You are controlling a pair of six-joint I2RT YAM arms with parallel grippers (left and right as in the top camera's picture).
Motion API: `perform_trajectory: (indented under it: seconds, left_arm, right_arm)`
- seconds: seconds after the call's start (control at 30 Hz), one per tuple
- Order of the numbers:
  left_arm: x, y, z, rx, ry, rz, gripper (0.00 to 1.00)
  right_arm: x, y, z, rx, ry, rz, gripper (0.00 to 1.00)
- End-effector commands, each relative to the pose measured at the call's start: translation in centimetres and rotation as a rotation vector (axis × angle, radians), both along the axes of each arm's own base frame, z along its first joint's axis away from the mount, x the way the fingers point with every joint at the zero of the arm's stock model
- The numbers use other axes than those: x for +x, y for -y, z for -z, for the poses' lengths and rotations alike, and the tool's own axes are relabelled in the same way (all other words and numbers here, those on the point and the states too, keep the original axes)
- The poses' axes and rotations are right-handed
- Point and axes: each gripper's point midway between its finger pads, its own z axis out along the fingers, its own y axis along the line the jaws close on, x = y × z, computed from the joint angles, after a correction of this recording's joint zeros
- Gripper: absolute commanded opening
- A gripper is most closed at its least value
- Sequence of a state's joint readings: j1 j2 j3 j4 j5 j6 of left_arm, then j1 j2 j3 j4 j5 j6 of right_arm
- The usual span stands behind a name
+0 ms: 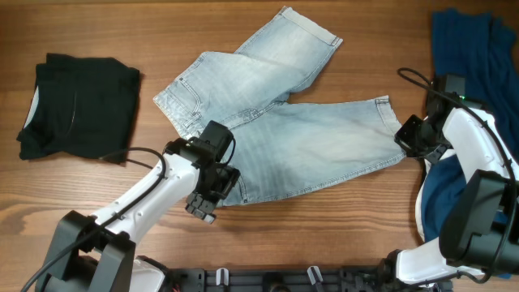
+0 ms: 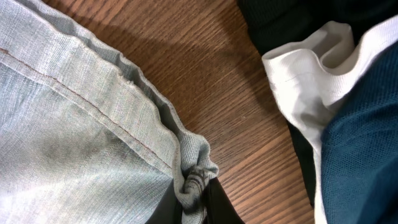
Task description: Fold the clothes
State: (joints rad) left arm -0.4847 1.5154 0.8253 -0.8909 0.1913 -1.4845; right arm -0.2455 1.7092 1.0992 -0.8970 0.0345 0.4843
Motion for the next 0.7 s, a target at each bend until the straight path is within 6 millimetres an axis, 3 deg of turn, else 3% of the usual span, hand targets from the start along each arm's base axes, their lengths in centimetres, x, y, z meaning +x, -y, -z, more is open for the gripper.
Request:
perform_trajectory:
  seconds: [0.0, 0.13, 0.23, 0.3, 0.4, 0.57, 0.67]
  left_arm:
    - [0.4, -1.9, 0.7, 0.116, 0.029, -0.104, 0.96]
    - [0.1, -1.2, 2.3, 0.059, 0.037, -0.132, 1.0]
    - [1.2, -1.6, 2.4, 0.088, 0.091, -0.144, 0.98]
    - [1.6, -2.1, 2.5, 0.112, 0.116, -0.146, 0.81]
    - [1.4, -1.8, 2.8, 0.092, 0.109, -0.145, 0.69]
    - [-0.1, 0.0, 2.8, 0.044, 0.066, -0.092, 0.73]
    - [-0.6, 0.2, 2.7, 0.037, 0.047, -0.082, 0.69]
  right_arm:
    - [-0.2, 0.2, 0.0, -0.021, -0.005, -0.026, 0.04]
    - [-0.3, 0.2, 0.0, -0.021, -0.006, -0.034, 0.04]
    - [-0.3, 0.2, 0.0, -0.021, -0.008, -0.033, 0.04]
    - [-0.4, 0.2, 0.0, -0.02, -0.014, -0.041, 0.04]
    - [-0.4, 0.2, 0.0, -0.021, -0.013, -0.044, 0.04]
    - [-0.4, 0.2, 0.0, -0.021, -0.013, -0.045, 0.04]
    - [-0.4, 0.2, 0.0, -0.022, -0.012, -0.049, 0.04]
